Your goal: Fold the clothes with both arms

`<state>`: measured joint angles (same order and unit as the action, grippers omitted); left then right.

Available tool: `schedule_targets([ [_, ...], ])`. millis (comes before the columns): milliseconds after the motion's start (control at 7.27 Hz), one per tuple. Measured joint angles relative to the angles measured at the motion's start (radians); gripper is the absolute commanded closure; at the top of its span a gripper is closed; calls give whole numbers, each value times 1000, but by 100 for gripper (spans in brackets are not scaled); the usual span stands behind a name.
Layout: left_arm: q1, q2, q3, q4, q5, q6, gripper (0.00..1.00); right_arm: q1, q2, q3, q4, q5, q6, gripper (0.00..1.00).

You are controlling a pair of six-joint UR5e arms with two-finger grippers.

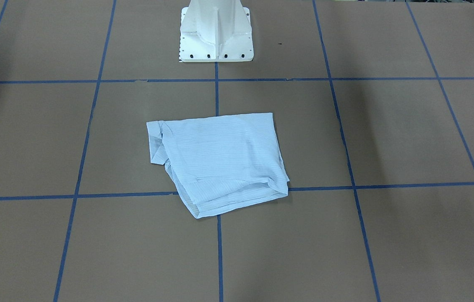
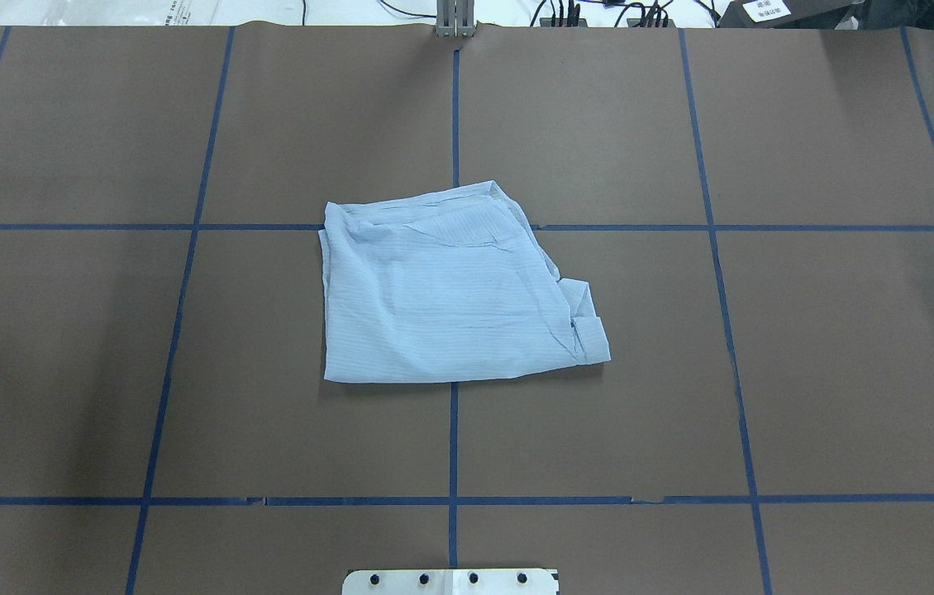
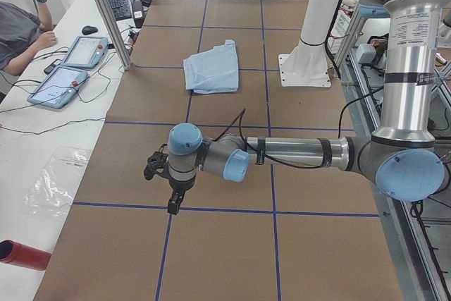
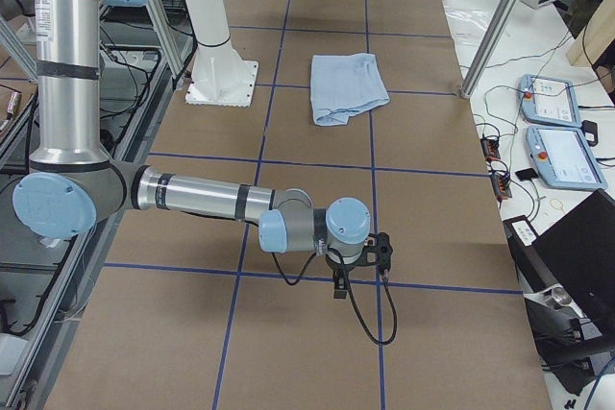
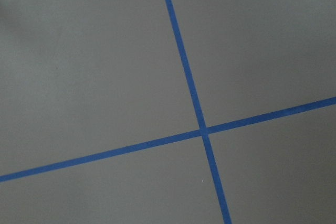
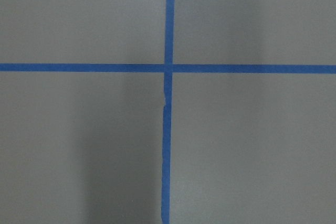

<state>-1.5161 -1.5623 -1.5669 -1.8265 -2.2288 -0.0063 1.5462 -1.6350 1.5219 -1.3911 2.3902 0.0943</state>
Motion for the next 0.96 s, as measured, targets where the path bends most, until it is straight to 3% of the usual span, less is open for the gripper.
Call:
schedule_targets([
  [550,-1,-3,17,67,-4,3,0,21,-1,70,-116,11,14,0],
  [963,-2,-3,25,69,-5,17,0,25,-41,179,-154,16,66,0],
])
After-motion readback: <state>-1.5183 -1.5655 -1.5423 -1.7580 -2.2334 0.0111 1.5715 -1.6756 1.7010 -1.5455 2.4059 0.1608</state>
